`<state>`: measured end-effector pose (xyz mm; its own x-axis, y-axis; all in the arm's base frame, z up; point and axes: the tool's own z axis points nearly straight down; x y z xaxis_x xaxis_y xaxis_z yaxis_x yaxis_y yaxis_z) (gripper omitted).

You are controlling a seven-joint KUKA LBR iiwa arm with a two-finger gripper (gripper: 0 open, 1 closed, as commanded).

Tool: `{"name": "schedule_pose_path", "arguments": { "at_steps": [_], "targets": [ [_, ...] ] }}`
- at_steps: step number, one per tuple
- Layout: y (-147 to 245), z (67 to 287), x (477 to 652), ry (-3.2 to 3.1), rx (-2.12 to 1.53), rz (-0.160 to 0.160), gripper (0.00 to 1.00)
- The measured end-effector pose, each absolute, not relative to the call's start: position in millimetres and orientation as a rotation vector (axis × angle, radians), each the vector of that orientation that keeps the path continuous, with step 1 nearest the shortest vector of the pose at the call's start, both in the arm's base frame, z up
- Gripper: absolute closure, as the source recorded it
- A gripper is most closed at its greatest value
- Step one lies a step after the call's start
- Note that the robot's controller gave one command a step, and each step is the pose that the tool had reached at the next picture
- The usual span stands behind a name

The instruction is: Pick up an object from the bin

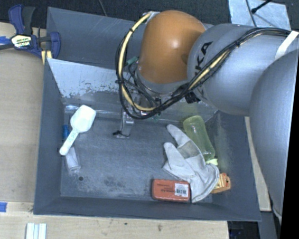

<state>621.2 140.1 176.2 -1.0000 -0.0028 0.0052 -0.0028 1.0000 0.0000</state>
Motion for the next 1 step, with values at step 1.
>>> {"name": "schedule_pose_path", "arguments": {
  "at_steps": [1],
  "targets": [
    [139.5, 181.7, 623.0, -3.145, 0.000, -0.002, 0.00]
  ]
}}
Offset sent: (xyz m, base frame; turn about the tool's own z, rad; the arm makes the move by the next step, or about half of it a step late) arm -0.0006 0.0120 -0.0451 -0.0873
